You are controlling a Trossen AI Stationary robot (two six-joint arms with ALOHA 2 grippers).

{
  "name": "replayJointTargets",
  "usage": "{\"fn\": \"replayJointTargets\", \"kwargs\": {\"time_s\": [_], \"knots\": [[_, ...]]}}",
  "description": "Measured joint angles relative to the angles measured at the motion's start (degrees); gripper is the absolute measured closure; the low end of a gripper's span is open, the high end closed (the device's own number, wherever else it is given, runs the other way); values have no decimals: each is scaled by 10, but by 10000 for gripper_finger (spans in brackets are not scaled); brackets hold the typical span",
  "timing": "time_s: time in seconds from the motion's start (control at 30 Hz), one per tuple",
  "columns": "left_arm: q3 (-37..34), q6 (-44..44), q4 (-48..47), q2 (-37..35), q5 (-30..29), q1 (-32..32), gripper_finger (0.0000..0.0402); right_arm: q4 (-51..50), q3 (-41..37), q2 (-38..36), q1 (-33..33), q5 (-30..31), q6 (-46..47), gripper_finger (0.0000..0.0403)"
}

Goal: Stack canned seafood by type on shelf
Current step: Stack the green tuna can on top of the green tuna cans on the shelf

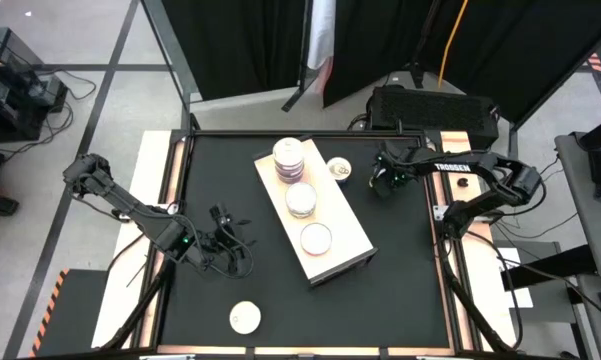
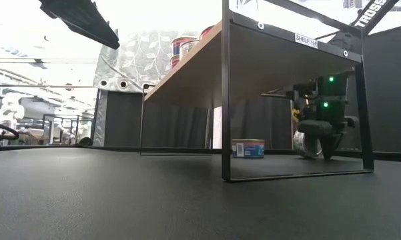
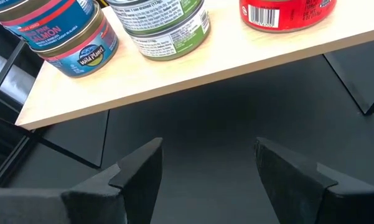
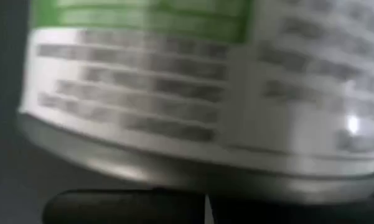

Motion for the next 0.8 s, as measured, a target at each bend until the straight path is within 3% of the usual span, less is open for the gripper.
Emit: {"fn": "replayJointTargets", "kwargs": {"time_s": [0.2, 0.5, 0.63, 0.8], "knots": [[0, 0, 0, 0, 0, 0, 148, -18, -2, -22, 23, -7, 6, 402], [0, 0, 0, 0, 0, 0, 148, -168, 72, -136, 66, -43, -24, 382], [0, 2, 0, 0, -1, 0, 148, -191, 130, -156, 79, -40, -117, 339], [0, 3, 1, 0, -9, 0, 148, -182, 194, -139, 99, -30, -328, 271]]}}
